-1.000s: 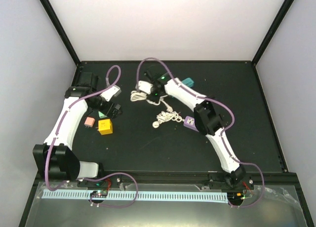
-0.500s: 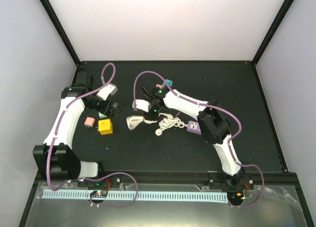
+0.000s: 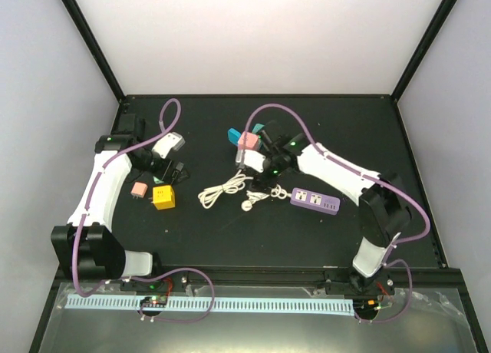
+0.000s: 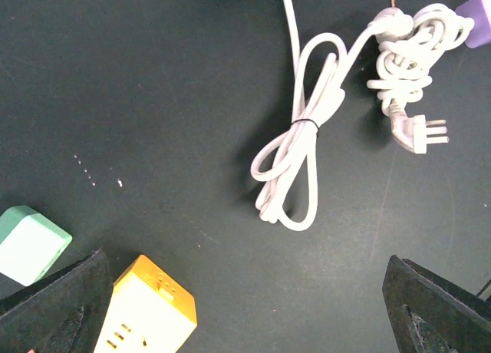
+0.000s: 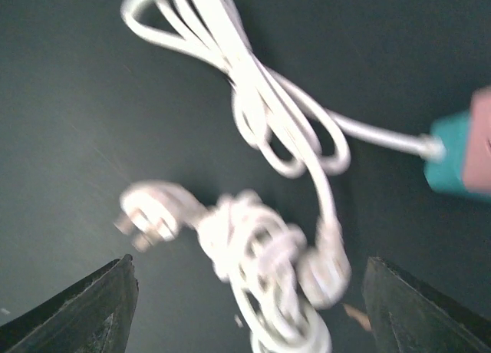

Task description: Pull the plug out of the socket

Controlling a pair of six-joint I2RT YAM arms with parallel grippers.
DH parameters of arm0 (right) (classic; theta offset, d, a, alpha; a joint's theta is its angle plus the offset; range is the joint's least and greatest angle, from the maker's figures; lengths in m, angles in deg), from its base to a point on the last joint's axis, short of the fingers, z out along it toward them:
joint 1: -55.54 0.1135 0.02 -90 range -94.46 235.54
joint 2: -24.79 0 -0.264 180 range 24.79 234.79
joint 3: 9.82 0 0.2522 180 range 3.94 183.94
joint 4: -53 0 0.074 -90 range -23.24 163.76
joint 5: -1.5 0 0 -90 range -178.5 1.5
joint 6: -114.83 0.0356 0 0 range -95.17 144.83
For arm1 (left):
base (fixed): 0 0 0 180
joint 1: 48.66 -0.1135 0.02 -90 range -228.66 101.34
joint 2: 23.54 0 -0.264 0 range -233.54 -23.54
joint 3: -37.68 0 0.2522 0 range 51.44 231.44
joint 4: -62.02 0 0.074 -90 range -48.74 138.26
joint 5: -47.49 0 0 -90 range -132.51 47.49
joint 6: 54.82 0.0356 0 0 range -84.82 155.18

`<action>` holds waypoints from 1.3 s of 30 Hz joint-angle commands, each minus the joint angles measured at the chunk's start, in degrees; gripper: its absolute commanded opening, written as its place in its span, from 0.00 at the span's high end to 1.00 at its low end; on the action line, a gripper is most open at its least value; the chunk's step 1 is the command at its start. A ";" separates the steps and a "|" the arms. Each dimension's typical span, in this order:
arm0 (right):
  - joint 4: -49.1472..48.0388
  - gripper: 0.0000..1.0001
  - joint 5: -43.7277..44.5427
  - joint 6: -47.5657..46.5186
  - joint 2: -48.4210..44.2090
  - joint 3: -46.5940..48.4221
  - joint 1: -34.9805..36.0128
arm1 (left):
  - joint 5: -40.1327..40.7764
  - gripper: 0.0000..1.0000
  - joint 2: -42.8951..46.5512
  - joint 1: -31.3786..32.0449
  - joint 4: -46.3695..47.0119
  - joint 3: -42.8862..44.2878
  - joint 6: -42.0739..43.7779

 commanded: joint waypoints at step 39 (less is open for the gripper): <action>-6.56 0.20 5.32 -12.25 -8.82 -19.22 -32.32 | 3.34 0.01 -6.37 15.25 1.11 6.79 1.32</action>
